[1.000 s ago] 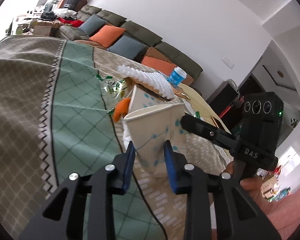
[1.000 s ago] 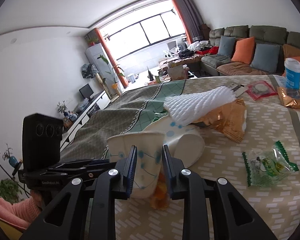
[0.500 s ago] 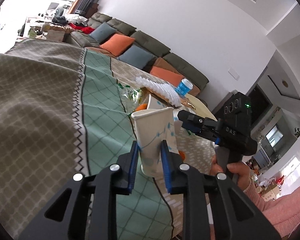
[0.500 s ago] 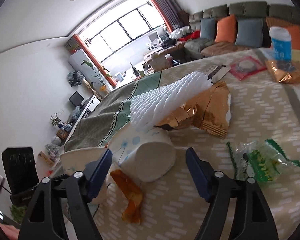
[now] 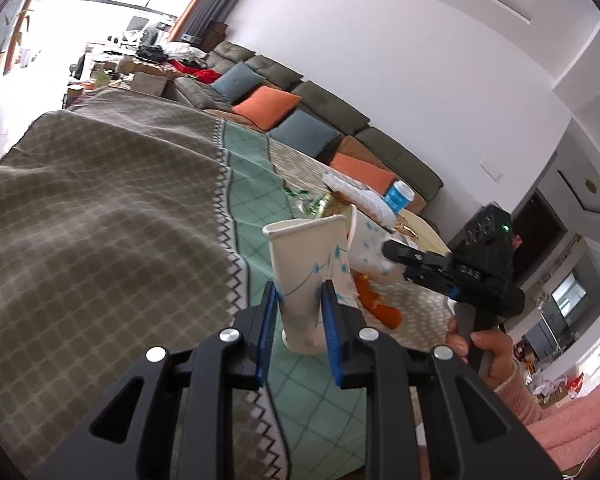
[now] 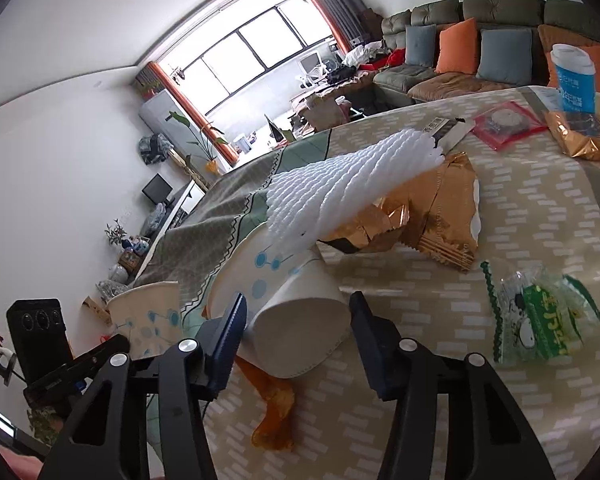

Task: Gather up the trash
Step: 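Carry both paper cups to the teal bin and open both tools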

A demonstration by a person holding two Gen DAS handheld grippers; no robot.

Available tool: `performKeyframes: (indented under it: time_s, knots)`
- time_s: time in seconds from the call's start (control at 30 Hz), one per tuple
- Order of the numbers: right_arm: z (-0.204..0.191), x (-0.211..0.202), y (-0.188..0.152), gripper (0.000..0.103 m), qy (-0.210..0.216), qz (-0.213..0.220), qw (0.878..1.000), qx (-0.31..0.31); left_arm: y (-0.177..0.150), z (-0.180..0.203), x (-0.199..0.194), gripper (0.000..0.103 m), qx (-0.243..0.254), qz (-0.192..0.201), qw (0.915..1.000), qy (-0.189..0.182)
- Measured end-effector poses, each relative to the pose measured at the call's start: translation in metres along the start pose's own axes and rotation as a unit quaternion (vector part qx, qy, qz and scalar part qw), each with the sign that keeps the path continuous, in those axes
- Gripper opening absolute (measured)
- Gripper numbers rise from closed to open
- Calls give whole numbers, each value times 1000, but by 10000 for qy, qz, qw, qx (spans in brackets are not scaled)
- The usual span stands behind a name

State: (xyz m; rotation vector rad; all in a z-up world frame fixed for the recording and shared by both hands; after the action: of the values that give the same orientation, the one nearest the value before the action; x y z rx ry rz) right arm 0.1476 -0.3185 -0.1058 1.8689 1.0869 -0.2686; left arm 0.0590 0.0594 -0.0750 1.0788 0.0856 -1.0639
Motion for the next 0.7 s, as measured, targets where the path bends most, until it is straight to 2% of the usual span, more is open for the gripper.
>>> performKeyframes:
  time_s: [0.13, 0.37, 0.7]
  knots:
    - [-8, -9, -3, 52, -84, 194, 9998, -69, 1, -5, -10, 23, -30, 103, 9998, 147]
    - [-39, -26, -1, 52, -370, 568, 9955, -656, 2, -14, -25, 23, -108, 271, 9992, 270]
    - [-85, -22, 10, 51, -444, 661, 9873, -1372, -5, -27, -39, 23, -213, 413, 9982, 384]
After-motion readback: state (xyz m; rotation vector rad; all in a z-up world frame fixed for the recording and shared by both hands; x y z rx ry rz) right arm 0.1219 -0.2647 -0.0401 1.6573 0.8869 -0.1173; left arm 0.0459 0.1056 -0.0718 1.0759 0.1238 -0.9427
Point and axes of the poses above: each gripper's, at about its wrist camera, not at the fingertips, and x roughly the way its jaws point, z to its right, y to its top, the point moved 2 cm from there along x, roughly the way its jaws point, and after that the axes turned 4 degrees about -z, right-handed, at the moved point
